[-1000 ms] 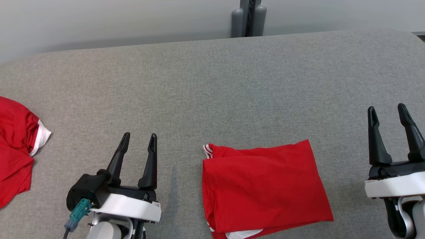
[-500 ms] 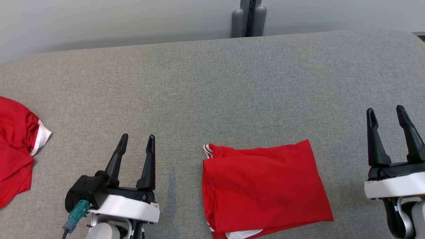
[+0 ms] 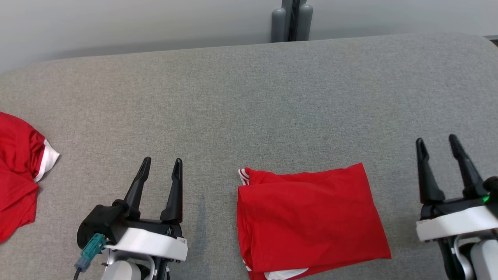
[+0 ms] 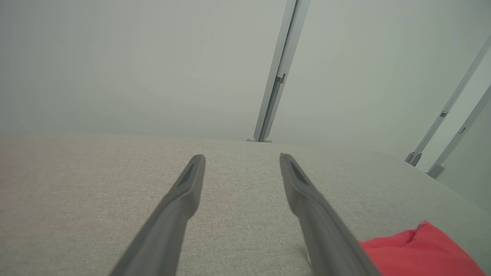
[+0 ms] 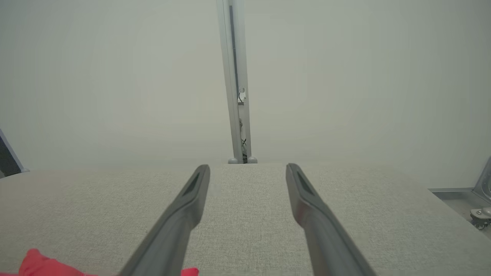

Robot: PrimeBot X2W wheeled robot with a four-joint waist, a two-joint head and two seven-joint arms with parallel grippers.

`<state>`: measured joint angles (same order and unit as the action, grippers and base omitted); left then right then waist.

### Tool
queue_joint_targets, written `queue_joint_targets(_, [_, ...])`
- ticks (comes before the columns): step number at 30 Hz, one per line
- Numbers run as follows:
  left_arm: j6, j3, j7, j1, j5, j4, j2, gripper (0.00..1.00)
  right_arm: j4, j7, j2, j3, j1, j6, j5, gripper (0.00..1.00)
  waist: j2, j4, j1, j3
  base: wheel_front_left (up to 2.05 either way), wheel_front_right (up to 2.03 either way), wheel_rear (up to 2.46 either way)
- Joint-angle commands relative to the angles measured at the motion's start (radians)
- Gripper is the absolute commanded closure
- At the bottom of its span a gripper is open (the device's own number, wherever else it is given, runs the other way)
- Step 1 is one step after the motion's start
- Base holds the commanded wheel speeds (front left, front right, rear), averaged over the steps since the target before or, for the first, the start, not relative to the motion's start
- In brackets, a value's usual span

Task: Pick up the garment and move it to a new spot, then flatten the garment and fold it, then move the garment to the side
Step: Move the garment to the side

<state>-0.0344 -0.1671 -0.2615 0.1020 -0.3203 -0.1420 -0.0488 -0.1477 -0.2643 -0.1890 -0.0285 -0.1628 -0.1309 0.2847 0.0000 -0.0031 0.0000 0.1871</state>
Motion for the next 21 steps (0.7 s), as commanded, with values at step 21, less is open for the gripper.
queue_joint_targets(21, [-0.013, -0.01, -0.003, 0.005, 0.011, -0.018, -0.004, 0.0, -0.278, 0.056, -0.124, -0.388, -0.036, 0.0, 0.376, 0.0, 0.0, 0.004, 0.0, -0.001, 0.0, 0.0, 0.0])
